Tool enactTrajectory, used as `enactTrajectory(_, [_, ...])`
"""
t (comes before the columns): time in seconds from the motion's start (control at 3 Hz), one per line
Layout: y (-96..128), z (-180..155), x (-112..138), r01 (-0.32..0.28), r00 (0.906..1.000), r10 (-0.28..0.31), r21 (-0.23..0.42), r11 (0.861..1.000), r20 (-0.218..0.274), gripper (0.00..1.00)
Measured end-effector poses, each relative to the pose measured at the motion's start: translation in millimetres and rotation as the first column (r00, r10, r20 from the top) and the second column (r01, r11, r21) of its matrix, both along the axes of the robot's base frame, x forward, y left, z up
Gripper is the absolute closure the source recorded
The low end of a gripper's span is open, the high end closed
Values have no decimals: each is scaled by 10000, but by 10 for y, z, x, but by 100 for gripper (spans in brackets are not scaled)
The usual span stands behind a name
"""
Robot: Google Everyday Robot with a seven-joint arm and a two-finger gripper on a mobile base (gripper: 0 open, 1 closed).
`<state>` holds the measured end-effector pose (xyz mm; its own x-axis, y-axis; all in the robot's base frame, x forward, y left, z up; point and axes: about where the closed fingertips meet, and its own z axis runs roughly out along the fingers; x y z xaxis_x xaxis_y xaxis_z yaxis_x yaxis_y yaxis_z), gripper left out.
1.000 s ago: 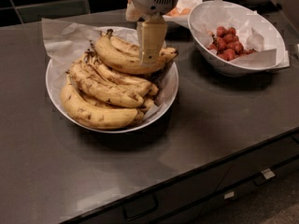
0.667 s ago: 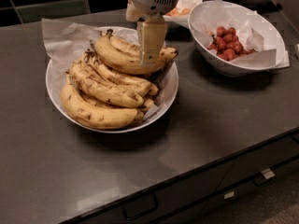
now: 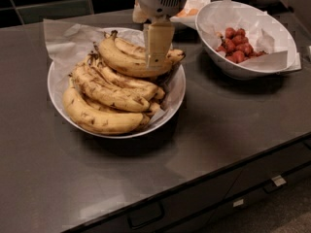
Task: Pick banana from white bowl
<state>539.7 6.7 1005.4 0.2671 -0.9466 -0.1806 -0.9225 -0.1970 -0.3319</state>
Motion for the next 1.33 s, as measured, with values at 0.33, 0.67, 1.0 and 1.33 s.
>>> enactTrajectory(0.33, [45, -91, 25, -133, 9998, 133, -26, 9999, -132, 27])
enactTrajectory(0.67, [104, -179, 55, -236, 9993, 235, -29, 9997, -287, 29])
enactTrajectory(1.0, [146, -252, 74, -273, 9987, 271, -34, 9996, -422, 30])
enactTrajectory(1.33, [150, -282, 51, -130, 9986, 134, 85, 9999, -510, 29])
